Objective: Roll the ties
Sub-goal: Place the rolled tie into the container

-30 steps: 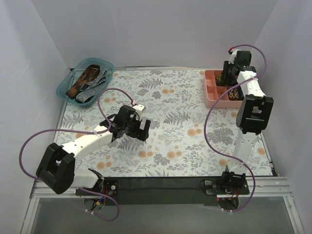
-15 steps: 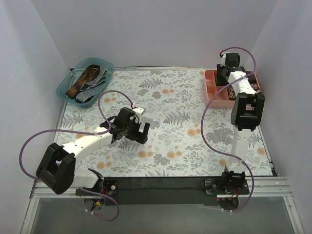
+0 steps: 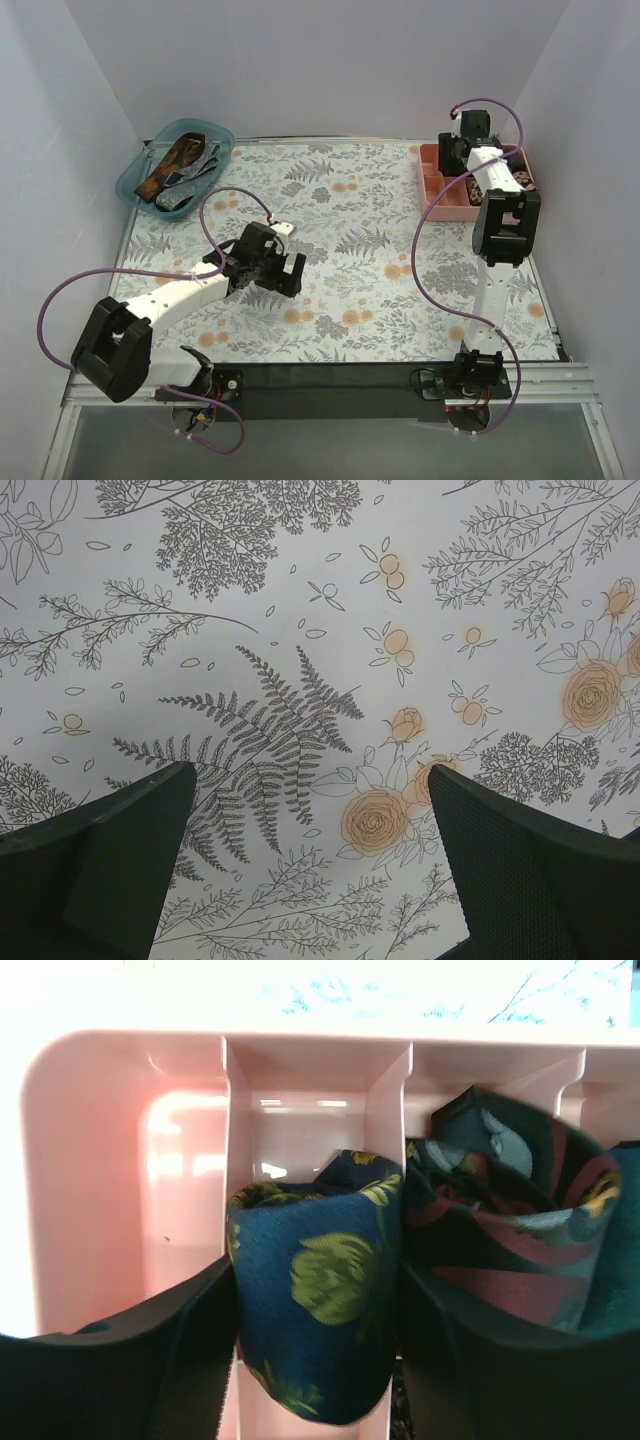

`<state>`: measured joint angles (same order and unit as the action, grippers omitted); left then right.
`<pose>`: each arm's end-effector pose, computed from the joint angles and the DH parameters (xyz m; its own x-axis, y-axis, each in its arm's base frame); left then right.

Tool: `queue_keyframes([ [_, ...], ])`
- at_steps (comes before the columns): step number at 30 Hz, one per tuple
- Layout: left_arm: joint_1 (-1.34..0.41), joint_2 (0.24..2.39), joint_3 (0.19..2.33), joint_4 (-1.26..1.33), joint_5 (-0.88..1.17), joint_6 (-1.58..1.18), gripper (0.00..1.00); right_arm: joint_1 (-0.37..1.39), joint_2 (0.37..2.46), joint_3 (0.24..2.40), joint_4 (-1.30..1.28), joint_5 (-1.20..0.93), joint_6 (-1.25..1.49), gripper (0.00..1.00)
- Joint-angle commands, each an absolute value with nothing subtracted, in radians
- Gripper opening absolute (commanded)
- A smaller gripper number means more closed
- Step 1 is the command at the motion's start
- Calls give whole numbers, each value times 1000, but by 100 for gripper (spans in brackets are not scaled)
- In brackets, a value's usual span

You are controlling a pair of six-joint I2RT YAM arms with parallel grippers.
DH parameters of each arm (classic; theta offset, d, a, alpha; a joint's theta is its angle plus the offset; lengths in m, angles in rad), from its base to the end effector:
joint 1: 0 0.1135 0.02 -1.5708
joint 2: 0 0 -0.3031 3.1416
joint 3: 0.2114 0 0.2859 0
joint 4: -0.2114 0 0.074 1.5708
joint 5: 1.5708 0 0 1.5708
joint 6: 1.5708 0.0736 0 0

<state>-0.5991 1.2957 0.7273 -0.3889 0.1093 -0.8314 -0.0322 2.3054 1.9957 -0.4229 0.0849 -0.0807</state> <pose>0.2352 -0.1703 0.1850 -0.9075 -0.2697 -0.3221 -0.0862 0.8700 -0.4855 0.6167 -0.0261 0.2118 -0.6739 -0.0587 -0.7364 0.0409 0.9924 -0.1165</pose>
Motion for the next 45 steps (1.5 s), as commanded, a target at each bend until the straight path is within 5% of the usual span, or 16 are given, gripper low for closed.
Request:
queue_keyframes([
  [1, -595, 1258, 719, -391, 120, -838, 96, -21, 2247, 2060, -417, 71, -80, 59],
  [15, -597, 1258, 736, -391, 107, -833, 96, -21, 2183, 2048, -419, 49, -64, 64],
  [24, -595, 1142, 837, -459, -132, -836, 96, -21, 1883, 1955, -486, 26, -6, 88],
  [33, -595, 841, 879, -598, -507, -877, 96, -21, 1224, 1446, -497, 67, 52, 98],
  [40, -595, 583, 848, -657, -600, -851, 96, 77, 780, 1097, -479, 343, 94, 98],
  [45, -595, 358, 781, -655, -636, -825, 98, 97, 438, 911, -471, 356, 52, 98],
])
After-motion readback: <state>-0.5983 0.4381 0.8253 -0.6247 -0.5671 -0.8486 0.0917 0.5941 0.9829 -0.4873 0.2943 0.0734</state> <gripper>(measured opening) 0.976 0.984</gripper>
